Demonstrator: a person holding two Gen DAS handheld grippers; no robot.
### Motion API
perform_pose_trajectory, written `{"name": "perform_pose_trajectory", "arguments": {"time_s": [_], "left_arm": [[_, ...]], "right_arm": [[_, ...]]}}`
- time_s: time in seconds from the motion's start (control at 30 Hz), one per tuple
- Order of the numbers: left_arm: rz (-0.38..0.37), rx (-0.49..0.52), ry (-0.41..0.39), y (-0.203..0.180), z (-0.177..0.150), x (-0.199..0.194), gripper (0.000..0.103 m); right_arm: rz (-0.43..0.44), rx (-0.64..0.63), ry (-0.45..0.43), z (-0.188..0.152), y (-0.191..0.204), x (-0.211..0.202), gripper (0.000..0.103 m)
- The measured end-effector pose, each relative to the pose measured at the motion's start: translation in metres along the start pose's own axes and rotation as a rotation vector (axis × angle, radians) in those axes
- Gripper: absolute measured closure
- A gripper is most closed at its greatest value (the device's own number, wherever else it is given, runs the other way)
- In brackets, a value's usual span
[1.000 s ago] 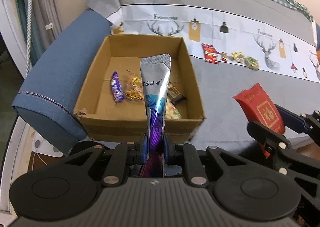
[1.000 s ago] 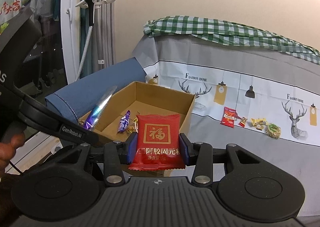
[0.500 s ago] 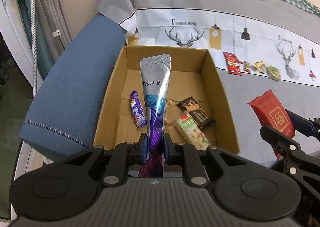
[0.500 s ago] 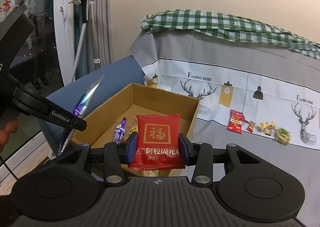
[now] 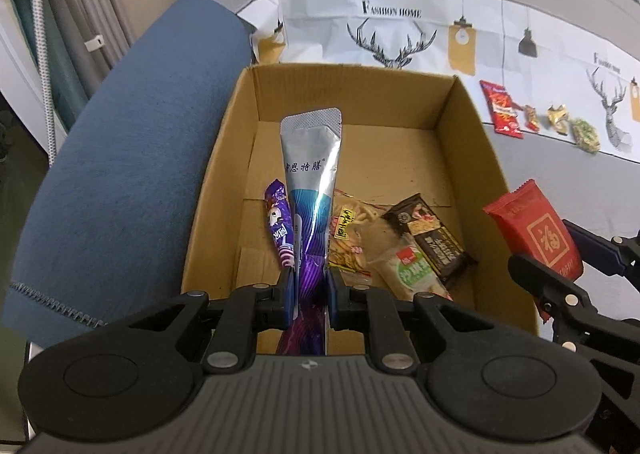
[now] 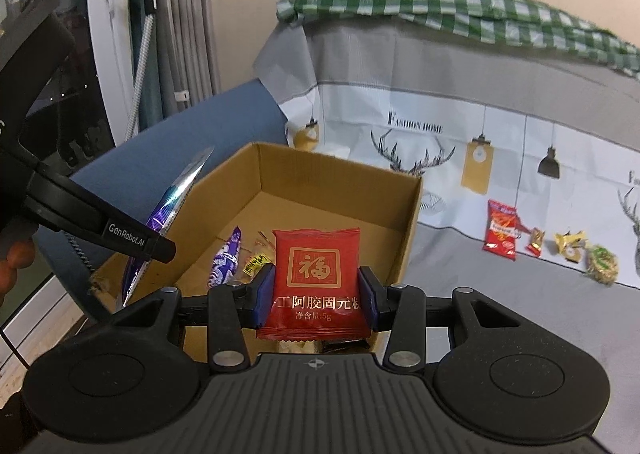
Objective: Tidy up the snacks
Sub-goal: 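Lower both tools into the box and open them to release both snacks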
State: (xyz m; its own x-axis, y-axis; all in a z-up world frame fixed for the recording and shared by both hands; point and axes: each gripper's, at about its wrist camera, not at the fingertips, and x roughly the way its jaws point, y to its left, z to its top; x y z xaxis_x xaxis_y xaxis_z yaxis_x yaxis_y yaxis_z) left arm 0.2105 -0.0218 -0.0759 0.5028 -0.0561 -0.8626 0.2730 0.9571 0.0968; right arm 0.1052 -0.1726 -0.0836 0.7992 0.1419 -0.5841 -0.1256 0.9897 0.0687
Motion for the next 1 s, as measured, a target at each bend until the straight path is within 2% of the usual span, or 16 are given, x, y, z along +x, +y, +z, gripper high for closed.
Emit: {"name": "perform_pose_trajectory", "arguments": {"time_s": [0.3,0.63,0.67,0.73,0.77,0.8,0.83,0.87,1.0], "left_arm": [[0.000,0.018,0.062,0.000,0.015,0.051,0.085],[0.013,0.035,0.106,-0.003,0.021,0.086,0.084],[0.012,0.038,0.109,-0.003,0.021,0.088,0.081],[0.017,0.039,0.115,-0.001,0.023,0.090,0.041],[0.027,0.034,0.115,0.000,0.024,0.089,0.003],[0.068,0.022,0.087,0.001,0.024,0.085,0.000],[0.088,0.015,0.059,0.003,0.022,0.081,0.000],[0.090,0.017,0.054,0.005,0.021,0.078,0.000],[0.064,0.000,0.107,0.006,0.006,0.068,0.000]], "right_arm": [[-0.002,0.006,0.057,0.001,-0.008,0.054,0.058],[-0.007,0.012,0.100,-0.003,-0.013,0.091,0.058],[-0.009,0.014,0.102,-0.003,-0.013,0.094,0.057],[-0.009,0.017,0.105,-0.003,-0.014,0.099,0.055],[-0.001,0.021,0.108,-0.002,-0.015,0.102,0.048],[0.008,0.024,0.116,-0.001,-0.016,0.104,0.027],[0.005,0.028,0.120,0.000,-0.016,0.104,0.018],[-0.014,0.042,0.105,0.000,-0.017,0.101,0.013],[-0.013,0.023,0.123,-0.005,-0.016,0.084,0.011]]}}
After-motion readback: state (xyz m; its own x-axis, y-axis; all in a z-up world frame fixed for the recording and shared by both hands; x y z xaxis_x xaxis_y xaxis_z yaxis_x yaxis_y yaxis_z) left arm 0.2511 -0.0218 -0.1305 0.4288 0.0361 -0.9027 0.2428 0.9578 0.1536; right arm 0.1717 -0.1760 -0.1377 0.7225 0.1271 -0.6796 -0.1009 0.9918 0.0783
